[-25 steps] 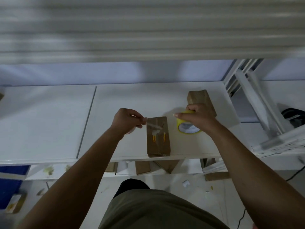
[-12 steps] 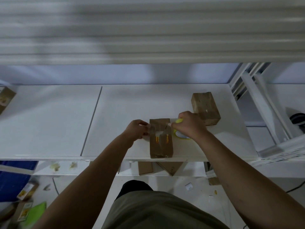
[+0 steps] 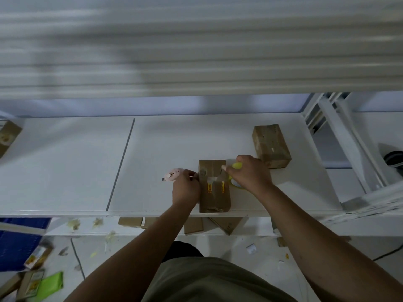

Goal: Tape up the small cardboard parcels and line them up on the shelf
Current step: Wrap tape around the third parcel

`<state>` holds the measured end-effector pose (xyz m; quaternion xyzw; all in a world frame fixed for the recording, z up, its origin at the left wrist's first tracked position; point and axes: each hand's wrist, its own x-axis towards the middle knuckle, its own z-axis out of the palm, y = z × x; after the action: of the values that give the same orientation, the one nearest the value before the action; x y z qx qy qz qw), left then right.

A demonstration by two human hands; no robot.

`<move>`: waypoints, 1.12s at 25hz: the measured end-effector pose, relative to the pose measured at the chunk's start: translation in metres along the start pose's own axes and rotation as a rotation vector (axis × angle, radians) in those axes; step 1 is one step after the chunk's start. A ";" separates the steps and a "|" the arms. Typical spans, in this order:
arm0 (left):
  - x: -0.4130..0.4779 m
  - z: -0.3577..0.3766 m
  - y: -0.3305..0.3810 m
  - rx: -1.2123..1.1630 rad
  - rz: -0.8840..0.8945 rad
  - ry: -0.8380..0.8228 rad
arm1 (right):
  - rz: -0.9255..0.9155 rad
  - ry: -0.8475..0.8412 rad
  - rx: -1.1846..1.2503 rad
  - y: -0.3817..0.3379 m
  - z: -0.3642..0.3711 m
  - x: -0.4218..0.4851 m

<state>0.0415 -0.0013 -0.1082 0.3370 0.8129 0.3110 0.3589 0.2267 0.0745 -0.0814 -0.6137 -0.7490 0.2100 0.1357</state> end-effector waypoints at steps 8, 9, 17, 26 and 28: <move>-0.003 -0.014 0.012 -0.310 -0.060 -0.297 | -0.010 0.016 -0.013 -0.005 0.001 -0.004; -0.001 -0.019 0.013 -0.309 -0.042 -0.321 | 0.002 -0.014 0.006 -0.006 0.000 -0.001; 0.056 -0.137 0.006 -0.666 -0.057 -0.135 | -0.135 -0.339 0.823 -0.058 -0.040 0.019; 0.096 -0.202 -0.046 -0.684 -0.038 -0.061 | 0.039 -0.184 -0.080 -0.112 0.010 0.068; 0.103 -0.195 -0.054 -0.691 -0.063 -0.093 | 0.042 -0.174 -0.149 -0.116 0.022 0.071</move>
<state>-0.1840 -0.0052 -0.0798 0.1843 0.6524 0.5410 0.4978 0.1015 0.1219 -0.0485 -0.6169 -0.7585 0.2090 0.0200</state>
